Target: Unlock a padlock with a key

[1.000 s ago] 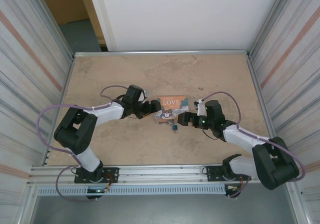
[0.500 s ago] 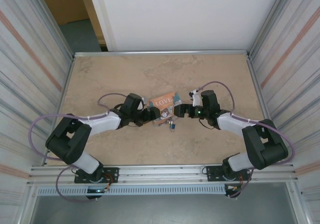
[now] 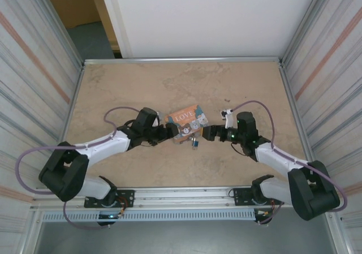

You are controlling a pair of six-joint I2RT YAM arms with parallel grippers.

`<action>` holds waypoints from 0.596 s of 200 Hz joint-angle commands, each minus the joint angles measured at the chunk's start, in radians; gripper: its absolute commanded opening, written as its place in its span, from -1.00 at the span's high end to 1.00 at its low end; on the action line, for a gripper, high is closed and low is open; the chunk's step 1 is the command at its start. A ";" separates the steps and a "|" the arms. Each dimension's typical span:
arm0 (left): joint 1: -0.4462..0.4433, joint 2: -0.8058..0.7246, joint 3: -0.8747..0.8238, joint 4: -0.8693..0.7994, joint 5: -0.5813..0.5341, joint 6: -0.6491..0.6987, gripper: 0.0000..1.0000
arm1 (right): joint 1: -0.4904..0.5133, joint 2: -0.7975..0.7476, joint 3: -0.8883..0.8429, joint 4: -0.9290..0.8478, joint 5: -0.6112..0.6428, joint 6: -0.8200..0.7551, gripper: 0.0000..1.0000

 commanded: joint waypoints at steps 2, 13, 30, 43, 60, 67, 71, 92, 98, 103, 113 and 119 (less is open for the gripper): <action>-0.005 -0.042 0.044 -0.047 -0.012 0.016 -0.54 | 0.028 -0.033 -0.028 0.017 -0.049 0.068 -0.96; -0.005 -0.043 0.067 -0.052 0.009 0.030 -0.41 | 0.045 -0.032 -0.040 0.022 -0.027 0.070 -0.93; -0.006 -0.037 0.111 -0.066 0.040 0.051 -0.22 | 0.063 -0.008 -0.056 0.067 -0.003 0.099 -0.86; -0.010 -0.029 0.140 -0.073 0.049 0.062 -0.07 | 0.071 0.022 -0.057 0.108 0.004 0.121 -0.78; -0.014 -0.004 0.173 -0.074 0.059 0.077 0.09 | 0.093 0.063 -0.048 0.143 0.032 0.125 -0.73; -0.014 0.014 0.186 -0.075 0.065 0.082 0.13 | 0.104 0.081 -0.044 0.153 0.044 0.123 -0.72; -0.015 0.024 0.196 -0.075 0.069 0.085 0.16 | 0.109 0.092 -0.039 0.159 0.049 0.122 -0.71; -0.015 0.093 0.239 -0.075 0.087 0.102 0.29 | 0.134 0.159 -0.014 0.175 0.070 0.106 -0.66; -0.014 0.112 0.247 -0.070 0.087 0.104 0.32 | 0.140 0.178 -0.006 0.180 0.073 0.101 -0.64; -0.014 0.125 0.249 -0.063 0.084 0.104 0.36 | 0.145 0.194 -0.002 0.187 0.076 0.096 -0.62; -0.012 0.152 0.258 -0.049 0.084 0.102 0.41 | 0.148 0.225 0.002 0.206 0.080 0.091 -0.57; -0.010 0.168 0.263 -0.043 0.086 0.104 0.43 | 0.150 0.243 0.004 0.223 0.080 0.089 -0.55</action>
